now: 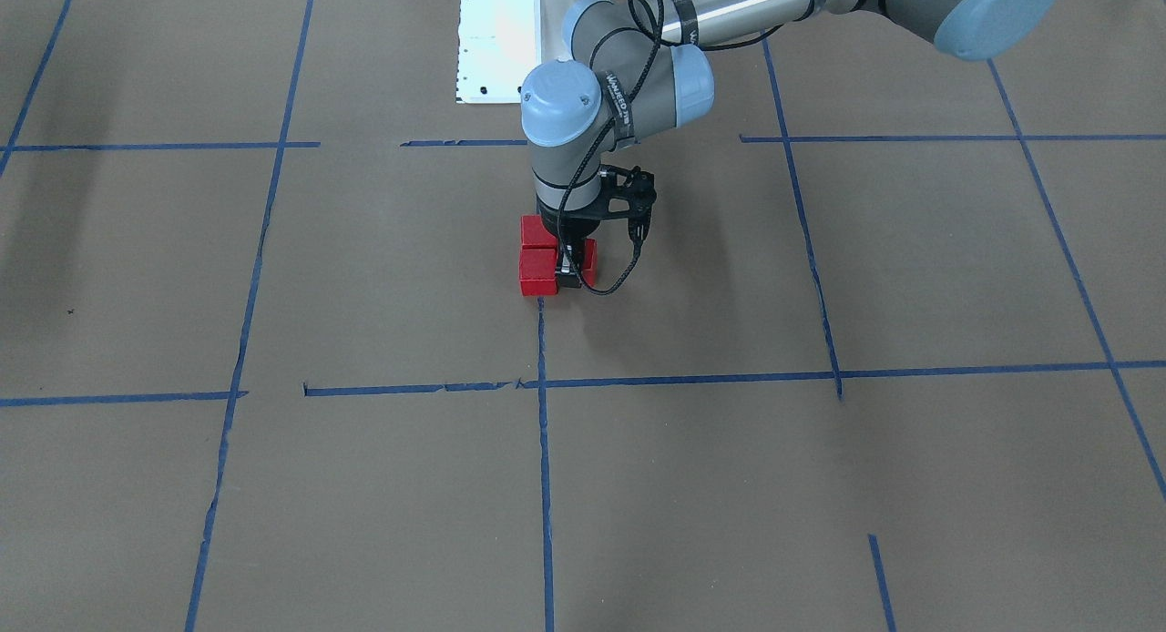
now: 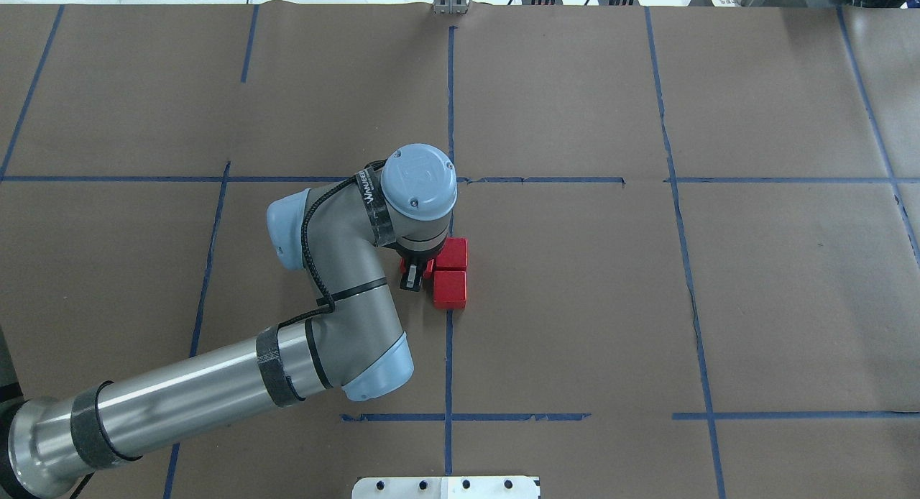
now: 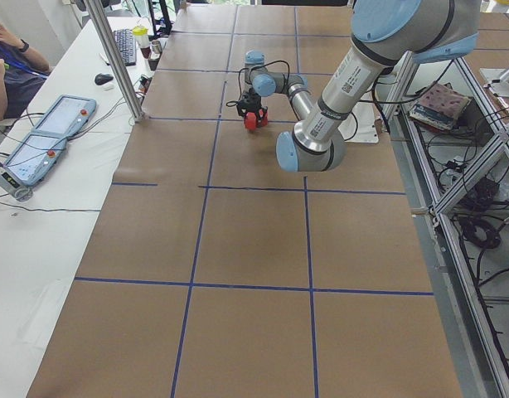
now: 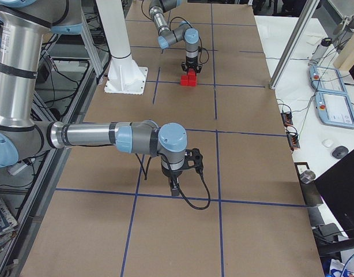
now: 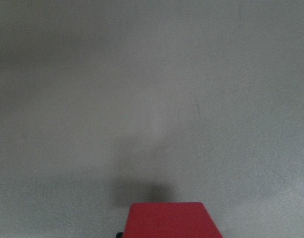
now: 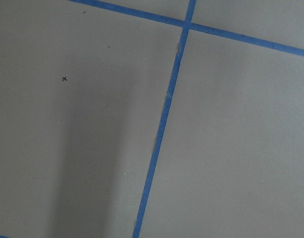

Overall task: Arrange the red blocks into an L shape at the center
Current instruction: 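Set the cube down against the farther cube and open the left gripper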

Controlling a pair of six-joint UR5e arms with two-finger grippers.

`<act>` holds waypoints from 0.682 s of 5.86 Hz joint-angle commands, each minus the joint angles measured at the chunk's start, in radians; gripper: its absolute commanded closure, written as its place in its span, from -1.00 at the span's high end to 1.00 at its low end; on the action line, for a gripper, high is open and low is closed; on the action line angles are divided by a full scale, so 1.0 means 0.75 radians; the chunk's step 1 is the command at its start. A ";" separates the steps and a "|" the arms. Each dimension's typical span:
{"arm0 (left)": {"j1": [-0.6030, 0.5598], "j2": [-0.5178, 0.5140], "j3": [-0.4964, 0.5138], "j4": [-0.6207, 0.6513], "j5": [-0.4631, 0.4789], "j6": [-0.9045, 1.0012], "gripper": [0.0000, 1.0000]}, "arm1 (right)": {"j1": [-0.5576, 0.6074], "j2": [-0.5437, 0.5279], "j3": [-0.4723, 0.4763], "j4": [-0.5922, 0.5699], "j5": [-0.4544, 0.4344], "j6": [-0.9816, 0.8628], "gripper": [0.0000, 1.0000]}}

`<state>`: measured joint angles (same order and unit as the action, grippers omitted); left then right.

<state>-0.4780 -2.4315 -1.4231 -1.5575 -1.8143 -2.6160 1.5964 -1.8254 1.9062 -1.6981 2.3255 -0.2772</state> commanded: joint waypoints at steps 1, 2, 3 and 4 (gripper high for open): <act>-0.003 0.004 0.004 -0.036 -0.001 -0.078 -0.68 | -0.001 0.000 -0.001 0.000 0.000 -0.001 0.99; -0.007 0.006 0.004 -0.030 0.002 -0.087 -0.67 | 0.001 0.000 -0.001 0.000 0.000 -0.001 0.99; -0.011 0.014 0.004 -0.036 0.002 -0.128 -0.67 | -0.001 0.000 0.001 0.002 0.000 -0.001 0.99; -0.009 0.014 0.008 -0.040 0.002 -0.130 -0.62 | -0.001 0.000 0.001 0.002 -0.002 -0.001 0.99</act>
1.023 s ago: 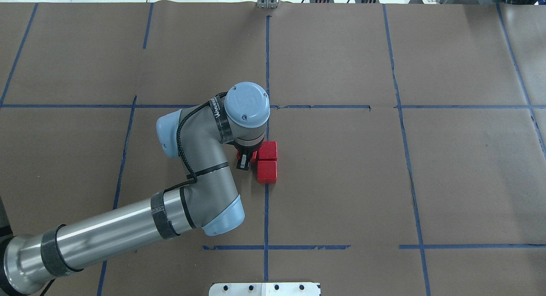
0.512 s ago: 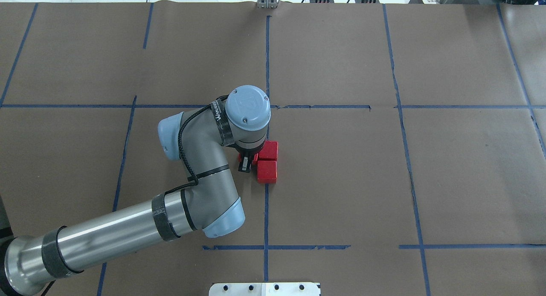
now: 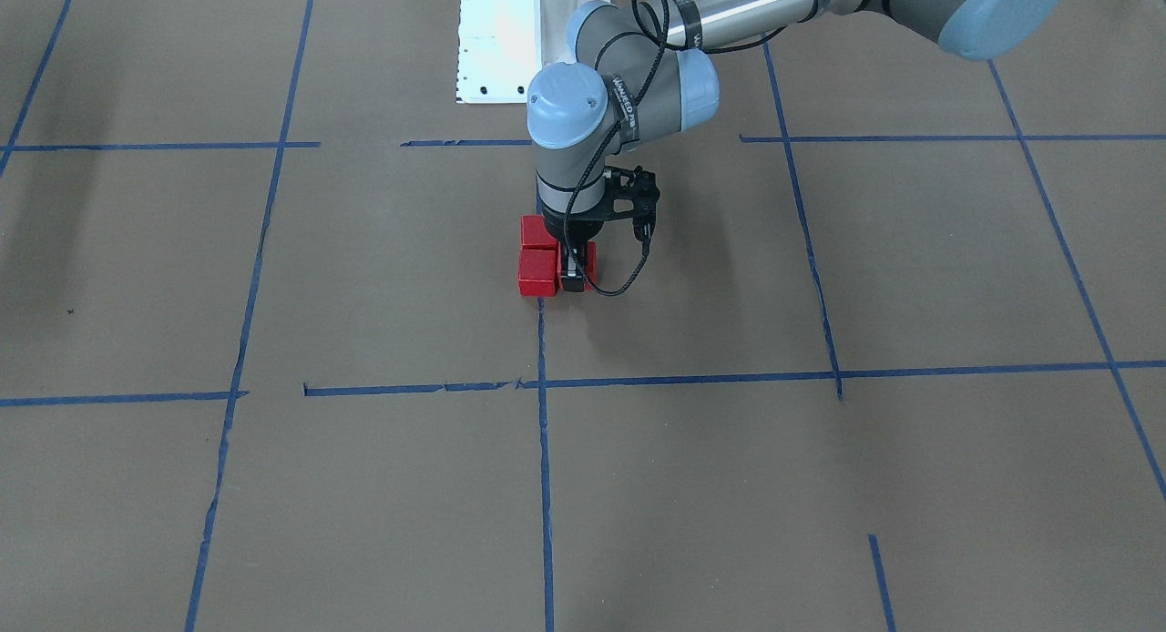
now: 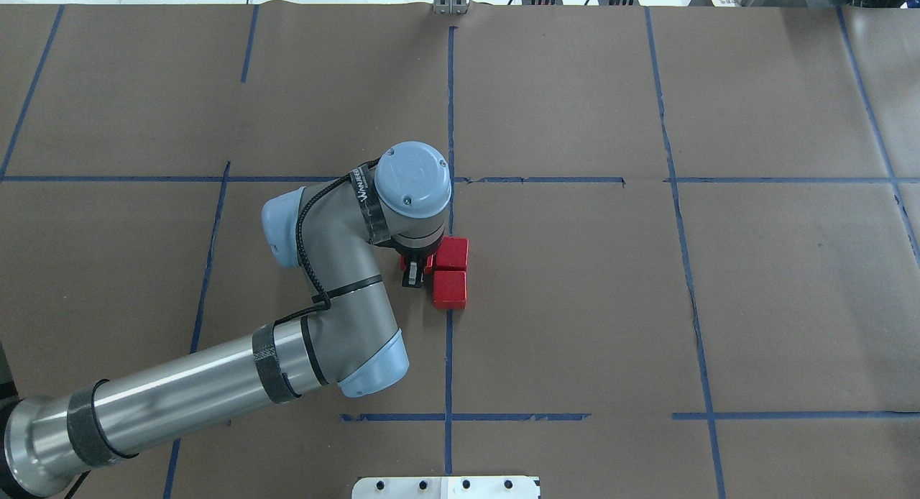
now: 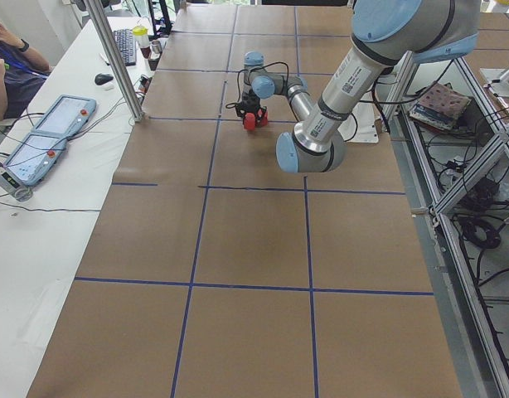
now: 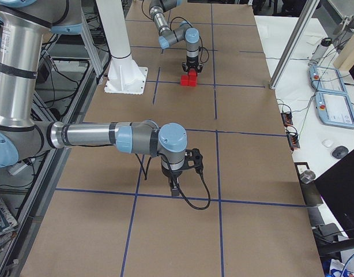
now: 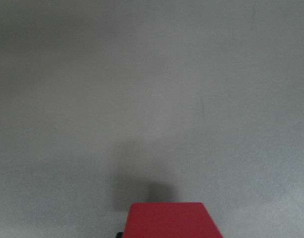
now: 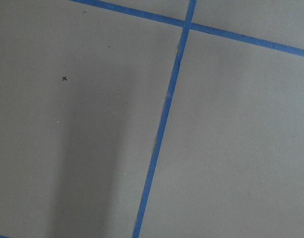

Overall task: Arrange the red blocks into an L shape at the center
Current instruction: 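Set the cube down against the farther cube and open the left gripper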

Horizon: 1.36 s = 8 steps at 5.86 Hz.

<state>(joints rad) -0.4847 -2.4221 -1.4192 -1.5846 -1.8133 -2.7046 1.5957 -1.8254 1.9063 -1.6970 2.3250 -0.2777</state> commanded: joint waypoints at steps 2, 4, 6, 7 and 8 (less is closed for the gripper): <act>0.000 0.004 0.013 -0.008 0.000 -0.014 -0.60 | 0.000 0.000 -0.001 0.000 -0.001 0.000 0.99; 0.000 0.004 0.015 -0.008 0.000 -0.012 -0.56 | 0.000 0.000 -0.001 -0.002 -0.001 0.000 0.99; 0.000 0.002 0.015 -0.010 0.002 -0.014 -0.54 | 0.000 0.000 -0.001 0.000 -0.001 0.000 0.99; 0.000 0.002 0.015 -0.028 0.002 -0.018 -0.54 | 0.000 0.000 -0.001 -0.002 -0.001 0.000 0.99; 0.002 0.002 0.041 -0.059 0.002 -0.061 -0.54 | 0.000 0.000 -0.001 0.000 -0.001 -0.002 0.99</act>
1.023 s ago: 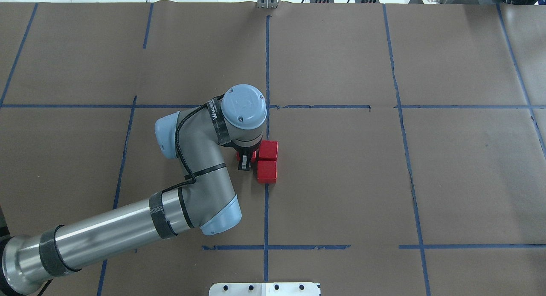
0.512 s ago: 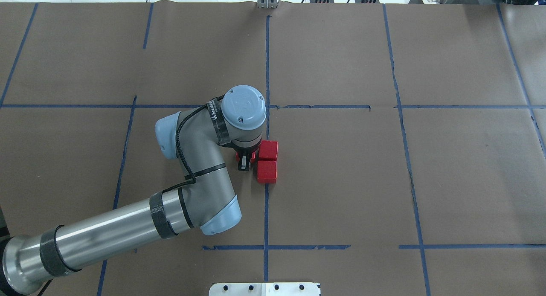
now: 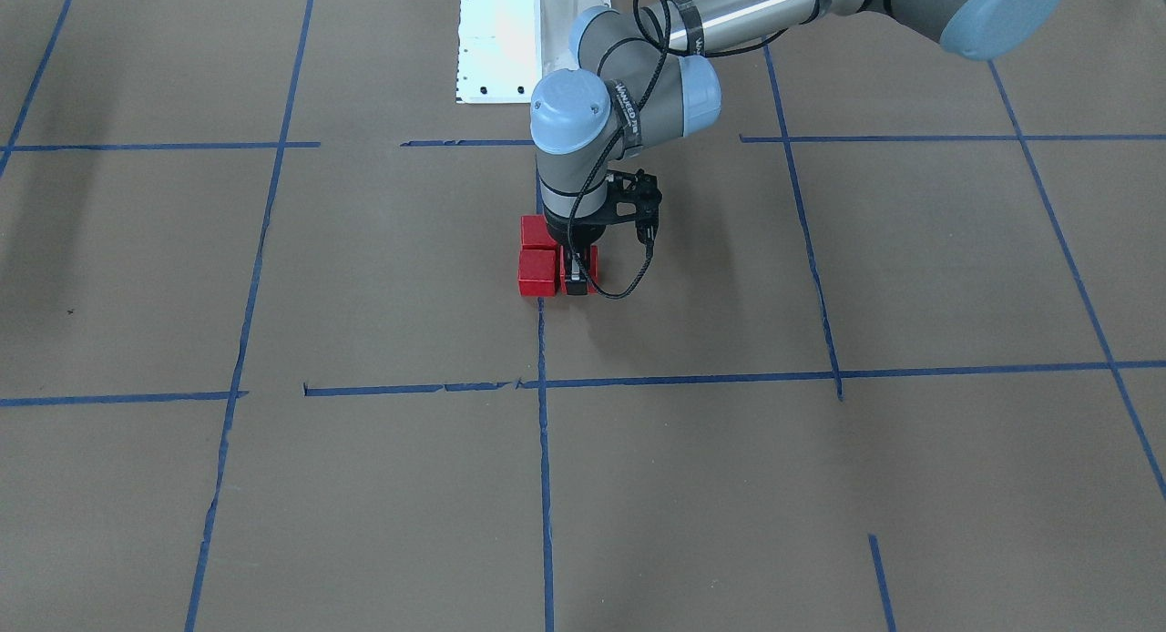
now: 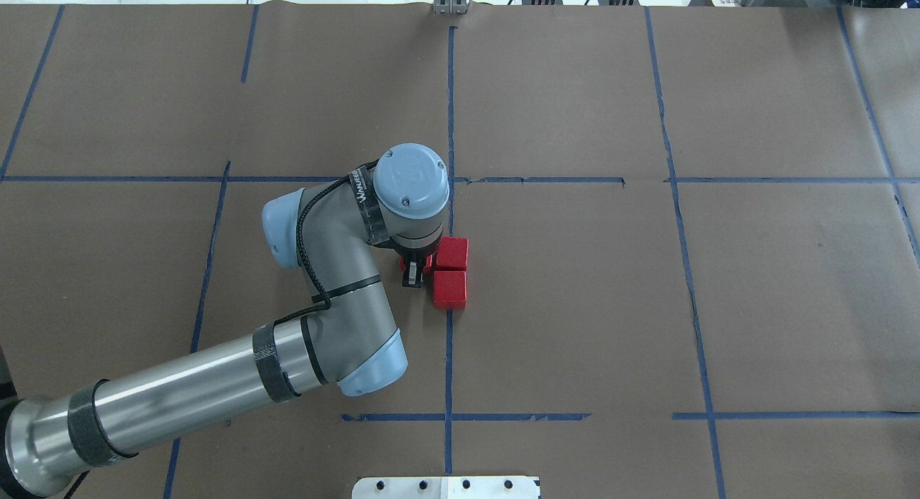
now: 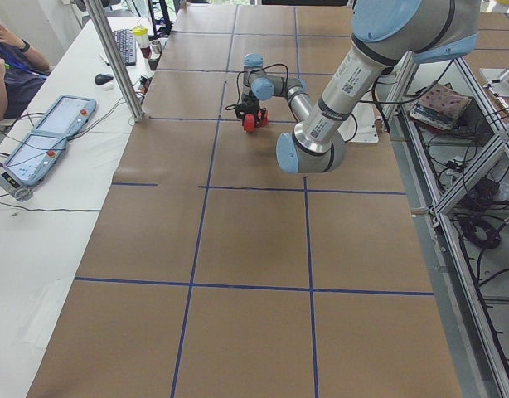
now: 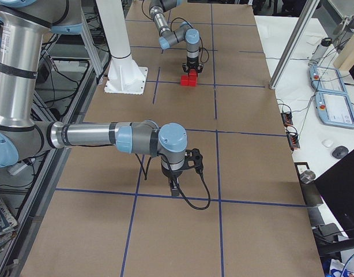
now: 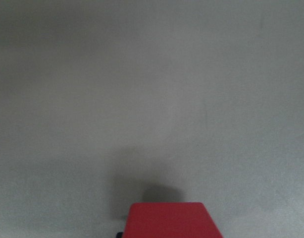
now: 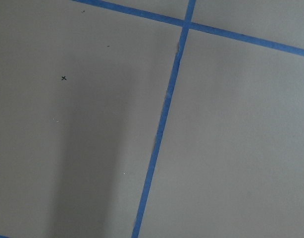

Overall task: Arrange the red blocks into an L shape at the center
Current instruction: 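Set the cube down against the farther cube and open the left gripper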

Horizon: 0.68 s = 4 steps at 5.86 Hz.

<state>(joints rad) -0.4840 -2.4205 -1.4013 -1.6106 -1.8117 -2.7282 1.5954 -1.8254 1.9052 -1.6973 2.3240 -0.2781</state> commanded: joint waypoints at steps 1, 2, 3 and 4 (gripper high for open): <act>0.001 0.000 0.019 -0.031 0.000 -0.026 -0.52 | 0.002 0.000 0.000 -0.001 0.000 -0.001 0.99; 0.001 0.000 0.019 -0.031 0.000 -0.026 -0.48 | 0.000 0.000 0.000 0.001 0.000 -0.001 0.99; 0.003 -0.002 0.019 -0.031 -0.002 -0.022 -0.44 | 0.002 0.000 0.000 0.001 0.000 -0.001 0.99; 0.003 -0.002 0.017 -0.033 -0.002 -0.021 -0.43 | 0.000 0.000 0.002 0.001 0.000 -0.001 0.99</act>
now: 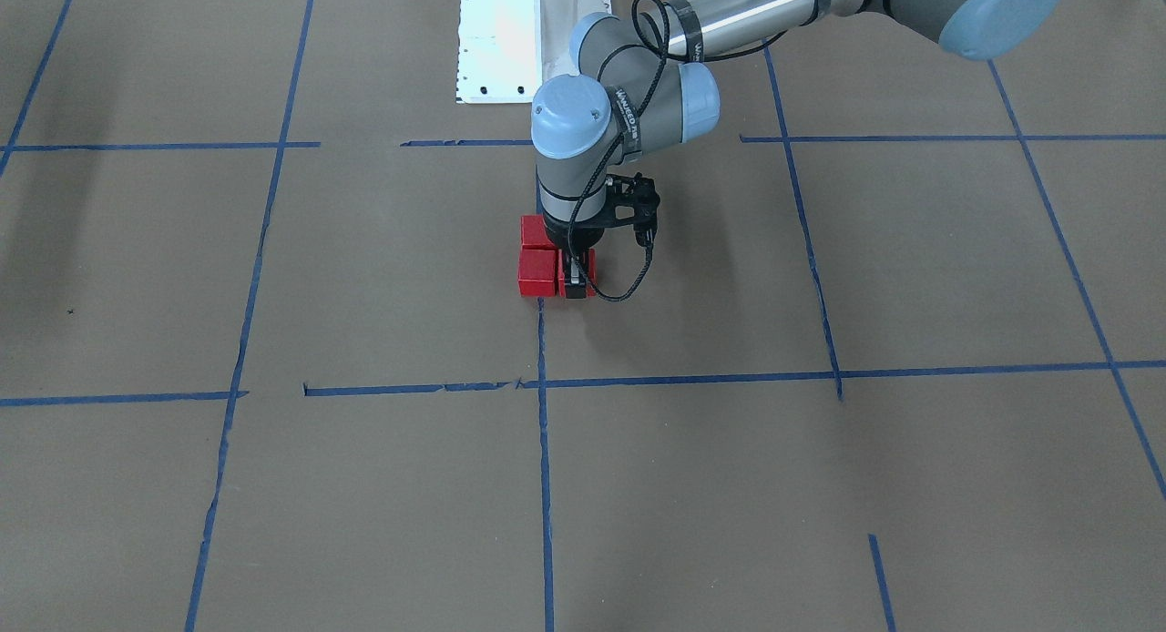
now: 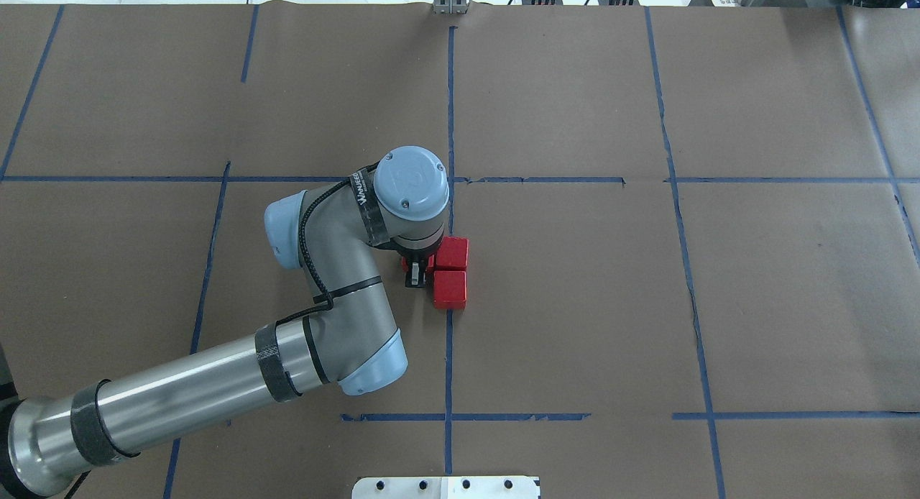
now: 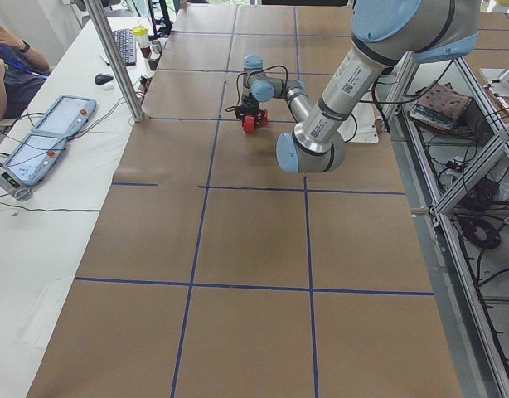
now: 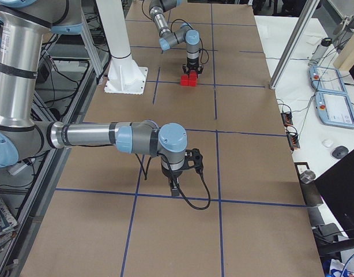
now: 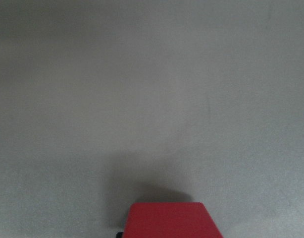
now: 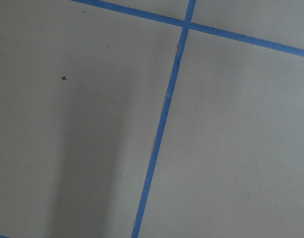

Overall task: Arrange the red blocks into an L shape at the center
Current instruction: 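Set the cube down against the farther cube and open the left gripper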

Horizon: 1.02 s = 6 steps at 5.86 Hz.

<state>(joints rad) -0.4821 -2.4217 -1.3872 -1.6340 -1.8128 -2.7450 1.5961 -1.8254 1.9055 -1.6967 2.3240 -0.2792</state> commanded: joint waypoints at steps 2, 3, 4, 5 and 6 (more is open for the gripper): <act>0.001 -0.005 -0.001 -0.002 -0.003 0.007 -0.42 | -0.001 0.000 0.004 0.000 0.000 0.000 0.99; 0.001 -0.003 -0.001 -0.002 -0.003 0.007 -0.41 | 0.001 0.000 0.004 0.000 0.000 0.000 0.99; 0.001 -0.001 -0.001 -0.002 -0.005 0.013 -0.30 | 0.001 0.000 0.004 0.000 0.000 0.000 0.99; 0.001 -0.001 -0.001 -0.002 -0.005 0.015 -0.19 | 0.001 0.000 0.004 0.000 0.000 0.000 0.99; 0.001 -0.001 -0.001 -0.002 -0.007 0.017 -0.12 | -0.001 0.000 0.004 0.000 0.000 0.000 0.99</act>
<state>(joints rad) -0.4817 -2.4223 -1.3882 -1.6352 -1.8166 -2.7337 1.5965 -1.8254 1.9083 -1.6966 2.3240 -0.2792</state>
